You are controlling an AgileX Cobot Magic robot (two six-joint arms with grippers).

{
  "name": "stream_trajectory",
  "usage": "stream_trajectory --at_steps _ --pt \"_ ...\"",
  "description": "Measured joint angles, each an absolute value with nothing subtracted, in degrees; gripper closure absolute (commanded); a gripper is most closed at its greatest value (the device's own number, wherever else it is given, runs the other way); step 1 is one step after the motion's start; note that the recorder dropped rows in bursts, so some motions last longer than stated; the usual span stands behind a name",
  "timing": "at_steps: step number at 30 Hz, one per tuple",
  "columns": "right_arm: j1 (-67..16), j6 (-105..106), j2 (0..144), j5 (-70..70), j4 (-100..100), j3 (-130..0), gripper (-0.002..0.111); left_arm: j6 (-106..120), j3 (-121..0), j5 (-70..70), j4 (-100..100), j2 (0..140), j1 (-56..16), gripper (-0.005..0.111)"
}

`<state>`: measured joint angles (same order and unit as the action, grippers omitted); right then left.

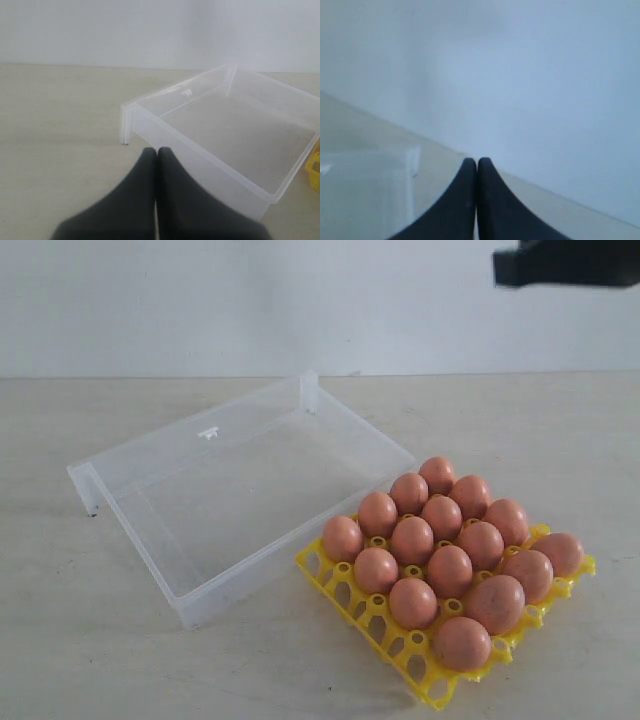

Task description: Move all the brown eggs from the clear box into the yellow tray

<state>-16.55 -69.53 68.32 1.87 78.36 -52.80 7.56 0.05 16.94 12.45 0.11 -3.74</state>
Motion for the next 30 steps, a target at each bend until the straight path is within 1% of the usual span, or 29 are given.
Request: stream_trajectory --at_steps 3,6,13,19,25,30 --pt "-16.6 -70.5 63.6 -4.6 75.5 -53.5 0.108 7.6 0.1 16.9 12.5 0.1 -3.7 0.111" --pt "-16.6 -69.6 57.4 -6.6 73.8 -50.9 0.108 7.6 0.1 16.9 12.5 0.1 -3.7 0.111" --pt "-16.6 -64.5 38.6 -3.3 73.0 -38.1 0.108 7.6 0.1 16.9 12.5 0.1 -3.7 0.111" --pt "-16.6 -64.4 27.4 -0.5 72.3 -28.2 0.108 7.6 0.1 16.9 12.5 0.1 -3.7 0.111" --pt "-16.6 -58.7 15.2 7.8 80.0 -24.7 0.108 7.6 0.1 16.9 12.5 0.1 -3.7 0.111" --pt "-16.6 -60.5 7.6 8.5 81.2 -24.5 0.108 7.6 0.1 16.9 12.5 0.1 -3.7 0.111"
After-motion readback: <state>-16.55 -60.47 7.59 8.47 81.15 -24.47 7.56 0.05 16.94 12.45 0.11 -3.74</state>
